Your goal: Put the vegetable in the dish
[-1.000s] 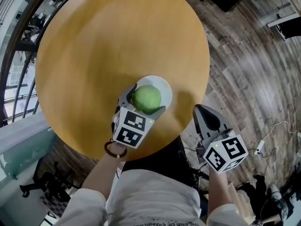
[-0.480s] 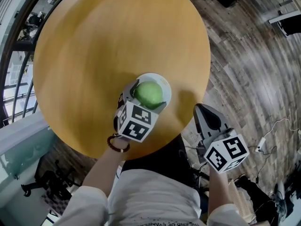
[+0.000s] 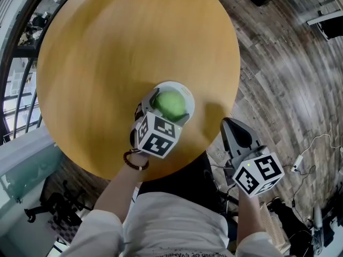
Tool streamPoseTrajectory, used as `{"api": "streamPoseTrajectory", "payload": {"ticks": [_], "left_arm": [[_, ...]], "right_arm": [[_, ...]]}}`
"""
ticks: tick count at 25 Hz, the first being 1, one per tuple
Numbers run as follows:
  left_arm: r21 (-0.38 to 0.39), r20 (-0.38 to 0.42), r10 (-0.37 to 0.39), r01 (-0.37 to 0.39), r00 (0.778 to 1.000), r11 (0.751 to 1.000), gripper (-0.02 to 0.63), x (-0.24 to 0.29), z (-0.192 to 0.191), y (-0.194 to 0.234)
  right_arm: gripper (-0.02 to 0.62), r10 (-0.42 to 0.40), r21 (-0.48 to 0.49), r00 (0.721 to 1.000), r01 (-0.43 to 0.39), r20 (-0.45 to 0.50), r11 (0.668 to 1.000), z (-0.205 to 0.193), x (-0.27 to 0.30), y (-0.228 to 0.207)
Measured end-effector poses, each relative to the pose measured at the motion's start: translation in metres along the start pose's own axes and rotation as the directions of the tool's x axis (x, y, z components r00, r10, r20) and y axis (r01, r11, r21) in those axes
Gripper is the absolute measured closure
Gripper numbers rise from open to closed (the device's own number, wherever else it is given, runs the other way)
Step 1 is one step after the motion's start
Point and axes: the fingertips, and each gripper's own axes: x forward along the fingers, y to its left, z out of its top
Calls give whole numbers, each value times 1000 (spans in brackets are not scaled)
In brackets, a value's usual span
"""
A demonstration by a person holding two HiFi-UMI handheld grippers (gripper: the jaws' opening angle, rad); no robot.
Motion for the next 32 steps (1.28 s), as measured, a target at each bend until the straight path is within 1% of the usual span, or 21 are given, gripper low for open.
{"api": "streamPoseTrajectory", "payload": {"ticks": [6, 13, 16, 25, 29, 32], "left_arm": [[7, -15, -2, 2, 1000, 1000, 100, 1, -5, -3], [18, -50, -27, 28, 998, 999, 101, 9, -4, -5], [24, -52, -30, 31, 998, 999, 100, 9, -4, -5], [35, -17, -34, 35, 999, 999, 100, 5, -2, -5], [7, 14, -36, 36, 999, 999, 101, -5, 6, -5], [-47, 76, -45, 48, 996, 998, 101, -25, 17, -6]], "right_arm": [[571, 4, 0, 1000, -4, 0, 1000, -2, -2, 2], [571, 18, 4, 1000, -18, -2, 1000, -1, 3, -1], [571, 29, 1, 1000, -29, -4, 1000, -1, 6, 2], [571, 32, -11, 999, -32, -2, 999, 5, 3, 3], [571, 37, -20, 999, -37, 3, 999, 10, 0, 4], [571, 44, -38, 999, -44, 4, 998, 15, -2, 10]]}}
